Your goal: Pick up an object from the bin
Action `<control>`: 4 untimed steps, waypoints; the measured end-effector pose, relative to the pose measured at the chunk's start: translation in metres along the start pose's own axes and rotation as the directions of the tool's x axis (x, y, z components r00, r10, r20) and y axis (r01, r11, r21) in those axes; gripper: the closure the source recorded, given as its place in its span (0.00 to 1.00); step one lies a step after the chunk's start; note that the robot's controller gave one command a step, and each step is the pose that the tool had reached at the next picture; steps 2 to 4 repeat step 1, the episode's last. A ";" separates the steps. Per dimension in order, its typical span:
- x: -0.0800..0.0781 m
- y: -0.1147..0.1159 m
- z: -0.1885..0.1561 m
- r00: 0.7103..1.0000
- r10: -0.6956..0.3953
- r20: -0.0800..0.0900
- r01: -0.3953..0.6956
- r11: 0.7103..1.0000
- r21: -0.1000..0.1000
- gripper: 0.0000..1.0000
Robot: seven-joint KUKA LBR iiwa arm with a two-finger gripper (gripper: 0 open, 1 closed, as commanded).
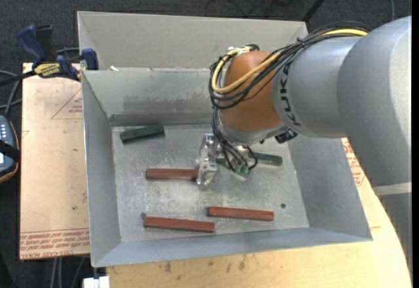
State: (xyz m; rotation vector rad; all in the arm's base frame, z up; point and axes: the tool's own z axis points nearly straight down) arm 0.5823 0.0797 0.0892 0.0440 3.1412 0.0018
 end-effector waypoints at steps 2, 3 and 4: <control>0.006 -0.016 -0.114 1.000 0.028 0.002 -0.028 1.000 0.000 1.00; 0.006 -0.016 -0.114 1.000 0.028 0.002 -0.028 1.000 0.000 1.00; 0.006 -0.016 -0.114 1.000 0.028 0.002 -0.028 1.000 0.000 1.00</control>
Offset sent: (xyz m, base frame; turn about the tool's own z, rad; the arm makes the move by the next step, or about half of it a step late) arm 0.0000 0.0000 0.0000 0.0000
